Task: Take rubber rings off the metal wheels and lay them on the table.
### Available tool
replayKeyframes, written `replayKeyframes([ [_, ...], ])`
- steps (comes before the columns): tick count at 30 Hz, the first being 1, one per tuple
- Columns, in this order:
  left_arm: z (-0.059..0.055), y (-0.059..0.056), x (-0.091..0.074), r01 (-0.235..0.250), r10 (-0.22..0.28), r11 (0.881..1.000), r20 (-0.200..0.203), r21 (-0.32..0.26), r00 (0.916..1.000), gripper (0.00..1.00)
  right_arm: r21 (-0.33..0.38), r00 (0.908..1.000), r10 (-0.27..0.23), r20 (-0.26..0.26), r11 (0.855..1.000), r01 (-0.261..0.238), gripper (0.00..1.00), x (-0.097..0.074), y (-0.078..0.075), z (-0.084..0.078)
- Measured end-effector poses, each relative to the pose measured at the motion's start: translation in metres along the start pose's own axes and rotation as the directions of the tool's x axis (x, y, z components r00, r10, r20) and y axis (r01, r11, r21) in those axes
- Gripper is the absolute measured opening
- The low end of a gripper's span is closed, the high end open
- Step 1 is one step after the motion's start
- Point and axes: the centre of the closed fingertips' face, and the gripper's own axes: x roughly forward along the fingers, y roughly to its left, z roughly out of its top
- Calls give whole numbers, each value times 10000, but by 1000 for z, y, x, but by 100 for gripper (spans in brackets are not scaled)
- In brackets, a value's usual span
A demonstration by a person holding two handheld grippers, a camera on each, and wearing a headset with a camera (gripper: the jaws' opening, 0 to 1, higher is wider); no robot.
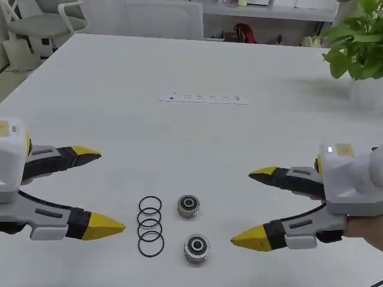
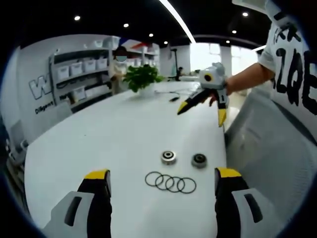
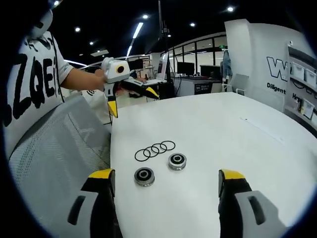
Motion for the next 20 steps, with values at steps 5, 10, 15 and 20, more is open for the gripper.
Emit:
replayKeyframes([
  [5,-5,-3,-1,42,-40,9999,-162,122,9999,89,-200,9998,-18,-183,9998,15,85,-3,1,-5],
  [10,-7,-4,-2,52,-49,9999,-217,129,9998,90,-334,9995,-66,-304,9994,56,86,-5,-1,-9],
  [15,-9,-4,-2,47,-44,9999,-254,127,9997,90,-435,9991,-140,-404,9990,122,86,-7,-2,-11],
  [20,-10,-4,-3,29,-25,9999,-274,115,9996,90,-441,9988,-121,-467,9990,101,86,-8,-2,-14],
])
